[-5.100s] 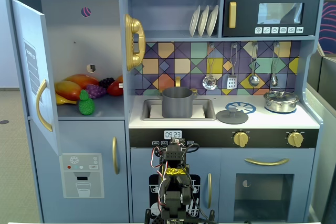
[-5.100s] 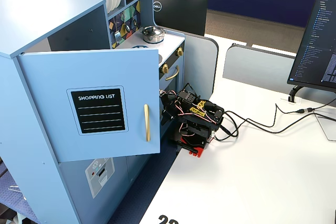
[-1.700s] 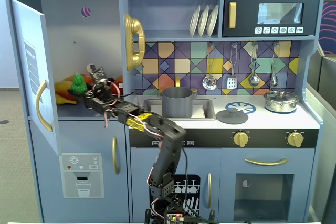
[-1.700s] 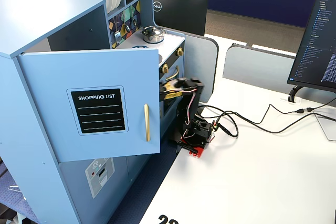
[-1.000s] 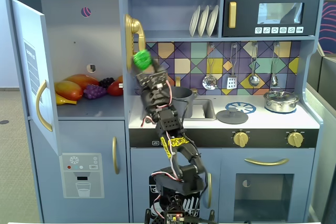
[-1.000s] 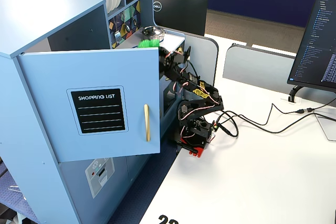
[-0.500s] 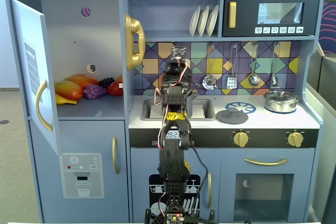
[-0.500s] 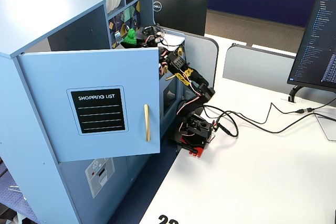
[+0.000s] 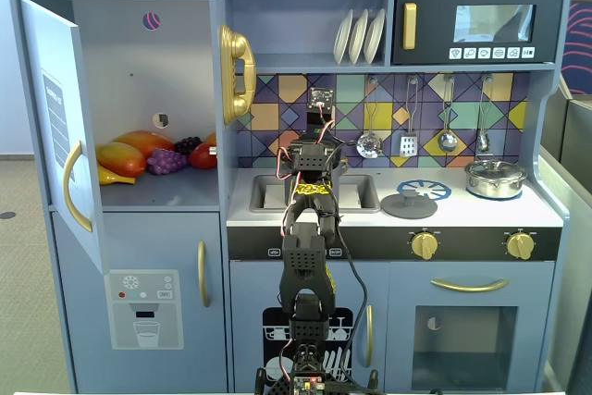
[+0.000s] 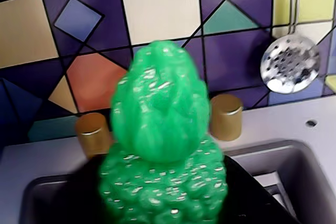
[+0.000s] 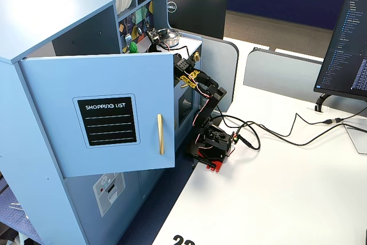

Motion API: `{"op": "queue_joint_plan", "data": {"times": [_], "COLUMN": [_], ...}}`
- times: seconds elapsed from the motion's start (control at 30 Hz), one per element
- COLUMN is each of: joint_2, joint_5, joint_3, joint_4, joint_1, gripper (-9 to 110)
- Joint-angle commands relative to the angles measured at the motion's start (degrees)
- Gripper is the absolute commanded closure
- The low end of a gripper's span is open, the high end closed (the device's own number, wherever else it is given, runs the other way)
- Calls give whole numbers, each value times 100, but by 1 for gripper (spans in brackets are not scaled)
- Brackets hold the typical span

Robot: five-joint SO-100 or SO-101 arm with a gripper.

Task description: Pick up the green pineapple from the left cabinet and place it in the gray recipient

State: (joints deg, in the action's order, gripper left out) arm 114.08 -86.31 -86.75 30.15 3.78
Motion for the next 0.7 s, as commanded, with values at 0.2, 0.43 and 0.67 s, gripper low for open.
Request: {"op": "queue_joint_plan", "data": {"times": [0.2, 0.43, 0.67], "joint_2": [712, 3340, 5186], "joint_5": [114, 53, -79], "joint_3": [-35, -2136, -3981], "joint_4": [70, 1670, 4148], "joint_1": [-79, -211, -211], "gripper": [72, 80, 88]}}
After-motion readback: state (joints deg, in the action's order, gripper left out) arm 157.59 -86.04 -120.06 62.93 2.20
